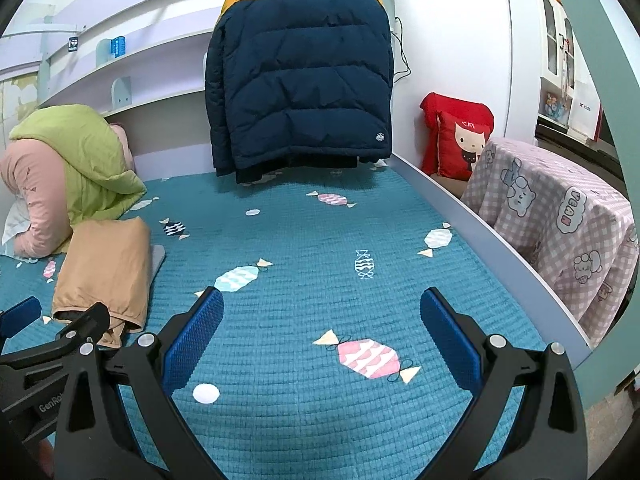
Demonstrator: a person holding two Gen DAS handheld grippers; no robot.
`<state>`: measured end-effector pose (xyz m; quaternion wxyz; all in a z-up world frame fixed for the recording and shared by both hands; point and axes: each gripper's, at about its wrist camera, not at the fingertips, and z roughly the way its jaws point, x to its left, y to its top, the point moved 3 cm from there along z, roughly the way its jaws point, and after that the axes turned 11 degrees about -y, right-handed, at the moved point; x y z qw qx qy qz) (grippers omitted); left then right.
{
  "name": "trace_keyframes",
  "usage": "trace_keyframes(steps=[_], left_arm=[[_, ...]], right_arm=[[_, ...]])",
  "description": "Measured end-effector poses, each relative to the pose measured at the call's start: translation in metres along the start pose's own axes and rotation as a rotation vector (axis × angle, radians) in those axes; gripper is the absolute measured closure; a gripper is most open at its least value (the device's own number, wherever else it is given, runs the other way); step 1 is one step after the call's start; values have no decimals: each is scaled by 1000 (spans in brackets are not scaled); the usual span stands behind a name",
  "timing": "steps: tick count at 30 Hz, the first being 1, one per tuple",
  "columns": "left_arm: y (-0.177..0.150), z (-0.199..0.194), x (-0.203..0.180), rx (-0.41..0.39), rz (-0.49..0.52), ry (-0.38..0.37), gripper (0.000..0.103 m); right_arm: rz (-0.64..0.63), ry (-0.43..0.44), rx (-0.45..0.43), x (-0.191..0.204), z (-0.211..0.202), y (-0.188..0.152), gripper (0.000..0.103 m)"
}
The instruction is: Fold large clothes
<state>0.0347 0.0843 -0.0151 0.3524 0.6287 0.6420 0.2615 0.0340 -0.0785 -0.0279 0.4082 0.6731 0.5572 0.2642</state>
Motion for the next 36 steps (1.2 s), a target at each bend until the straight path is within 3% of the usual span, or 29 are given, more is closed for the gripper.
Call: trace_keyframes(steps=[36], left_arm=[[1, -22, 7, -60, -5, 30, 7]], right_arm=[[-31, 8, -69, 7, -22, 1, 8]])
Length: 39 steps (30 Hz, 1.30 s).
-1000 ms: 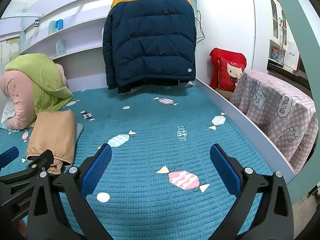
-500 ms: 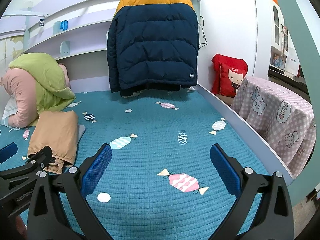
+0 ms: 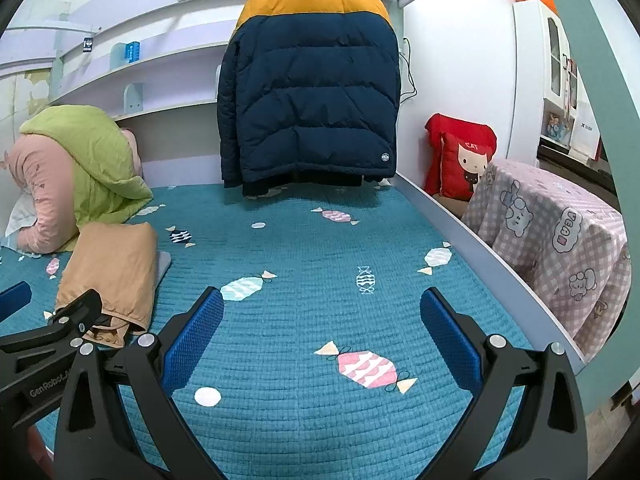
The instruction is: Fold large clothes
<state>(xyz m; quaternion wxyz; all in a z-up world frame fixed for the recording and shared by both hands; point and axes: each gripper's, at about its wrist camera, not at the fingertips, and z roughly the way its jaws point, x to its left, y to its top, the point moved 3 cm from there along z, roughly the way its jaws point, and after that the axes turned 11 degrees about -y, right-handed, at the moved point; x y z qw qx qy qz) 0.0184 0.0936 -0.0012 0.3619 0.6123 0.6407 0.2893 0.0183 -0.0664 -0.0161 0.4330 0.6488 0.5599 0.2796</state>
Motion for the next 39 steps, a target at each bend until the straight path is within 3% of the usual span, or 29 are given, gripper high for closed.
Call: trace_keyframes(steps=[39], left_arm=[[-2, 1, 6, 18, -5, 1, 6]], right_arm=[[-10, 5, 2, 10, -8, -3, 8]])
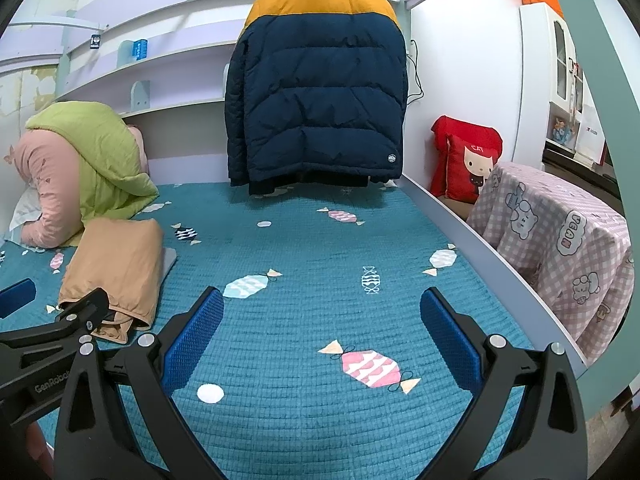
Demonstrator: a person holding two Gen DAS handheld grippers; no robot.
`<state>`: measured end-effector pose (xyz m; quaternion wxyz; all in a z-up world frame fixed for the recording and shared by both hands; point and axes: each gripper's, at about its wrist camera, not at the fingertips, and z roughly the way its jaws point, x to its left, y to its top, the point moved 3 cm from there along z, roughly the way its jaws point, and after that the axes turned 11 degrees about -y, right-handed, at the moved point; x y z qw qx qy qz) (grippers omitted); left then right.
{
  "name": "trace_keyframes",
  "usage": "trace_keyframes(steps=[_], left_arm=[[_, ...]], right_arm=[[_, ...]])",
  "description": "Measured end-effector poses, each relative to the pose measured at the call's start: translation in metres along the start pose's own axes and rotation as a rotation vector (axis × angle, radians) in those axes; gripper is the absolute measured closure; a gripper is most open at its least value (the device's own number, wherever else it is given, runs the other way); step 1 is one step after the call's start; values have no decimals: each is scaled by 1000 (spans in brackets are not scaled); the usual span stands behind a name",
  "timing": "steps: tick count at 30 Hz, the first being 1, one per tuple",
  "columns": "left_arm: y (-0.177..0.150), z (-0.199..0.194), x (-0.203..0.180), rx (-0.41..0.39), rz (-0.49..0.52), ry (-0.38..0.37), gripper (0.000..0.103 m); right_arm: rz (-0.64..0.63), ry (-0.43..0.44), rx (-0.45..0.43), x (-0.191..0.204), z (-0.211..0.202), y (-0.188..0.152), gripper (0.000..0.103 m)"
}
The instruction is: Fold large clothes
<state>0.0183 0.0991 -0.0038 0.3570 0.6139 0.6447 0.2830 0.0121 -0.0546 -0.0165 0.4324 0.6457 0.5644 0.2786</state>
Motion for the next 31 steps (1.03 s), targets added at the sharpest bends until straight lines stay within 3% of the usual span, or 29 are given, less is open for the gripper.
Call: trace_keyframes(steps=[31], left_arm=[[-3, 3, 5, 16, 5, -11, 6]], right_arm=[[2, -4, 7, 2, 1, -4, 8]])
